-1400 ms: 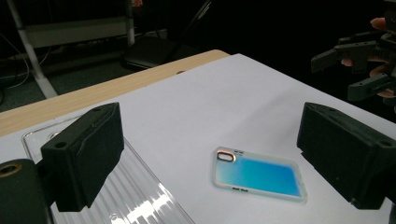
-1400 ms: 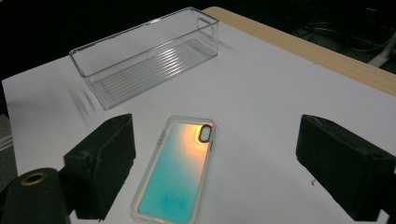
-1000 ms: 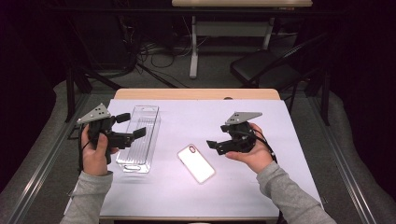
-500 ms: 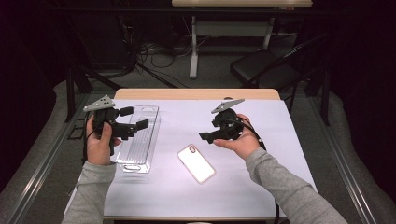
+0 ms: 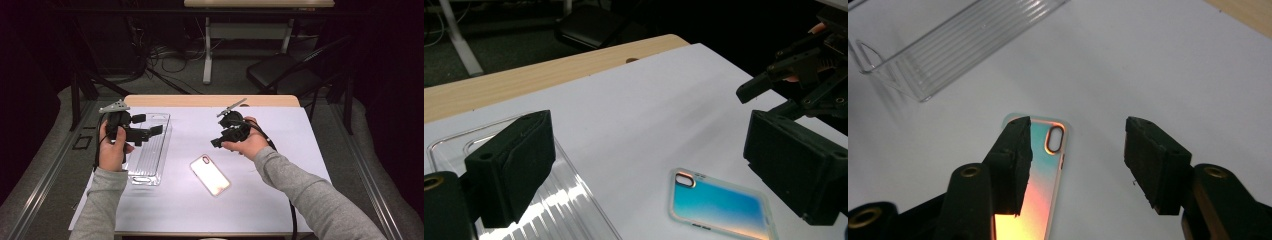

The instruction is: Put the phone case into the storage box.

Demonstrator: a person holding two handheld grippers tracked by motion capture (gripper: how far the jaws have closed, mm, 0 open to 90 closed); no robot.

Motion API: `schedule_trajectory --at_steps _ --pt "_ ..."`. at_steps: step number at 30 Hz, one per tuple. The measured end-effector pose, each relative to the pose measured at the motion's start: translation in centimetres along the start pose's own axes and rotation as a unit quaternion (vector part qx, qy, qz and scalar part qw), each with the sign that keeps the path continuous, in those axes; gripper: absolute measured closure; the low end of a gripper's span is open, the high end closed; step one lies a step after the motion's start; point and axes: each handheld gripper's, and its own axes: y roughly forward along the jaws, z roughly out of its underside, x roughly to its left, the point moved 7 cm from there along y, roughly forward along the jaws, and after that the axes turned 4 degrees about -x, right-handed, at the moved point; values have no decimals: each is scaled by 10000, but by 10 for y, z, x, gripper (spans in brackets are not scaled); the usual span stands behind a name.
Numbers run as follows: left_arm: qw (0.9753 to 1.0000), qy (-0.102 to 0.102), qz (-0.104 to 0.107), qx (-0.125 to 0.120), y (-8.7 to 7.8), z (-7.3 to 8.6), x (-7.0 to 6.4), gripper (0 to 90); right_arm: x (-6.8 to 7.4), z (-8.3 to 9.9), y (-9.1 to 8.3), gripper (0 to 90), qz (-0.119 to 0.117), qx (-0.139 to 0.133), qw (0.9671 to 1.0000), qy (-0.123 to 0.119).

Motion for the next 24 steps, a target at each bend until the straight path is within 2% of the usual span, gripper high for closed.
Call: schedule_trajectory --at_steps 2,6,9,11,15,16,20,21,23,24 --pt "10000 -77 -26 13 2 1 2 63 -3 2 4 462 27 104 9999 45" --pt "10000 -75 -30 24 6 5 3 54 -6 4 10 488 28 134 9999 61" --pt "10000 -76 -30 25 8 7 3 46 -9 6 13 481 126 230 9997 -16" --pt "9999 -52 -79 82 9 8 3 45 -9 7 16 481 125 288 9994 118" --pt "9999 -21 -97 64 8 8 1 46 -9 9 19 482 161 414 9989 163" --pt "10000 -24 -57 35 7 7 0 45 -8 9 23 504 59 462 9986 242" --pt "10000 -45 -22 -54 4 6 -2 46 -8 12 28 508 92 668 9975 186" --pt "9999 -93 25 -133 2 4 -2 45 -7 15 32 519 113 801 9964 253" --pt "9998 -121 37 -151 0 4 -3 46 -6 16 34 528 101 878 9958 257" --pt "9997 -144 70 -170 -1 4 -3 46 -6 18 38 535 89 981 9946 340"
